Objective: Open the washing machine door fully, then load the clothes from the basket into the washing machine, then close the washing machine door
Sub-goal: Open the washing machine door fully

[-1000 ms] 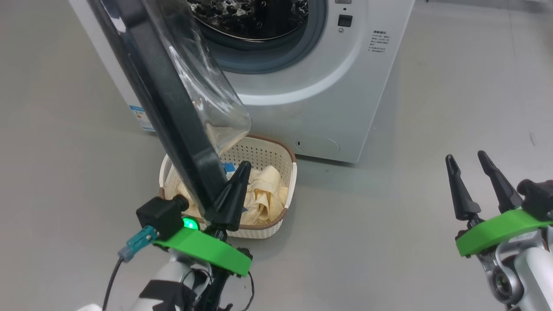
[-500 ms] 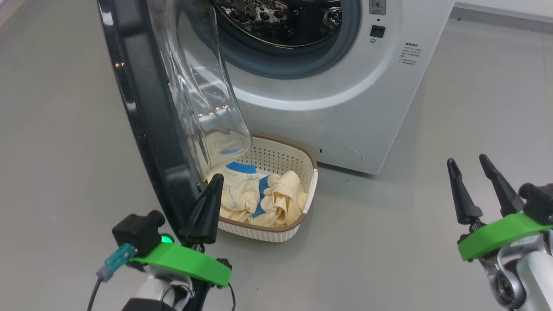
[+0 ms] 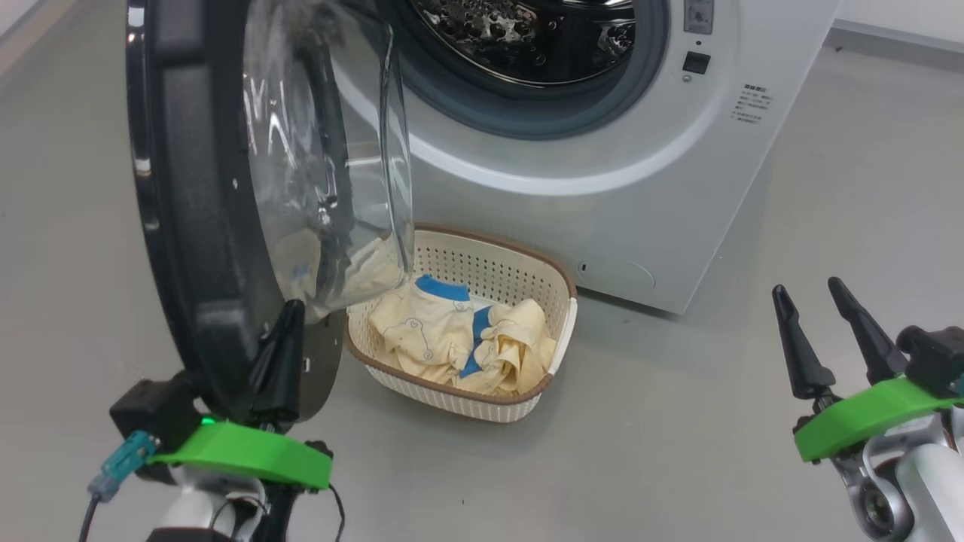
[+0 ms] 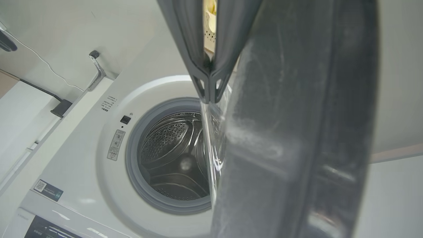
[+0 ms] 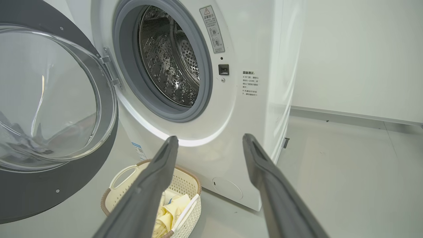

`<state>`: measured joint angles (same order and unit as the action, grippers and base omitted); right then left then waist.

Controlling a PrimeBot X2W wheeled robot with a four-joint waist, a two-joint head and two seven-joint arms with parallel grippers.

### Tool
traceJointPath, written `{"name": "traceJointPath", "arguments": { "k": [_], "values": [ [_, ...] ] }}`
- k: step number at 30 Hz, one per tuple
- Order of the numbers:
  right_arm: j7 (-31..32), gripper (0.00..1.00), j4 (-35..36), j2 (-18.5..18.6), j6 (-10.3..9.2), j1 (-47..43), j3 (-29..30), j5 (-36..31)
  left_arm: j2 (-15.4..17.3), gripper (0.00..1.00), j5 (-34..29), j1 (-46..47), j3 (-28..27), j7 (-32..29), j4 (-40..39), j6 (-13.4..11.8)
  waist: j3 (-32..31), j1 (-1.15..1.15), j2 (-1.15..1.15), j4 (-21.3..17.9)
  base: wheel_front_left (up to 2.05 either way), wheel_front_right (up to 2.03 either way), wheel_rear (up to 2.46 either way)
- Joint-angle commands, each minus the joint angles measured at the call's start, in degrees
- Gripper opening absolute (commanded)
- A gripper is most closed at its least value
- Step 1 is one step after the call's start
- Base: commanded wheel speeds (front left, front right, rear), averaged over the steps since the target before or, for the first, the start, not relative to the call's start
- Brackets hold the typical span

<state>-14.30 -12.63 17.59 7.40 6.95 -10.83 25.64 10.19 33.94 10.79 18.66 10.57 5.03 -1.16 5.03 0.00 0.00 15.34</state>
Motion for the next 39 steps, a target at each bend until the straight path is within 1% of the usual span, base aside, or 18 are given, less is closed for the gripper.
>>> {"name": "traceJointPath", "arguments": {
  "k": [1, 10, 11, 22, 27, 39],
  "values": [
    [-0.7, 1.00, 1.8, 1.7, 0.09, 0.5, -0.8, -0.5, 2.2, 0.00, 0.1, 2.2, -3.9, 0.5, -1.7, -1.0, 0.2, 0.00, 0.00, 0.3, 0.00, 0.00, 0.00],
    [-0.7, 1.00, 2.0, 2.4, 0.09, 0.9, -0.9, -0.5, 4.9, 0.00, -0.4, 2.9, -8.7, 1.9, -0.5, -3.8, 1.8, 0.00, 0.00, 1.3, 0.00, 0.00, 0.00],
    [-0.7, 1.00, 2.1, 2.6, 0.09, 1.0, -0.9, -0.6, 5.4, 0.00, -0.4, 3.0, -9.7, 2.3, -0.1, -4.4, 2.2, 0.00, 0.00, 1.4, 0.00, 0.00, 0.00],
    [-0.7, 1.00, 2.2, 3.5, 0.09, 1.5, -0.8, -0.7, 7.3, 0.00, -1.5, 4.7, -13.5, 3.7, 2.9, -5.8, 3.7, 0.00, 0.00, 2.2, 0.00, 0.00, 0.00],
    [-0.7, 1.00, 2.3, 4.0, 0.09, 1.9, -0.8, -0.8, 7.8, 0.00, -2.0, 6.5, -15.2, 4.1, 5.5, -6.1, 4.6, 0.00, 0.00, 2.6, 0.00, 0.00, 0.00],
    [-0.7, 1.00, 2.1, 5.1, 0.09, 2.5, -1.6, -0.9, 9.5, 0.00, -3.6, 11.7, -18.9, 4.4, 13.6, -4.7, 6.2, 0.00, 0.00, 3.5, 0.00, 0.00, 0.00]
  ]
}}
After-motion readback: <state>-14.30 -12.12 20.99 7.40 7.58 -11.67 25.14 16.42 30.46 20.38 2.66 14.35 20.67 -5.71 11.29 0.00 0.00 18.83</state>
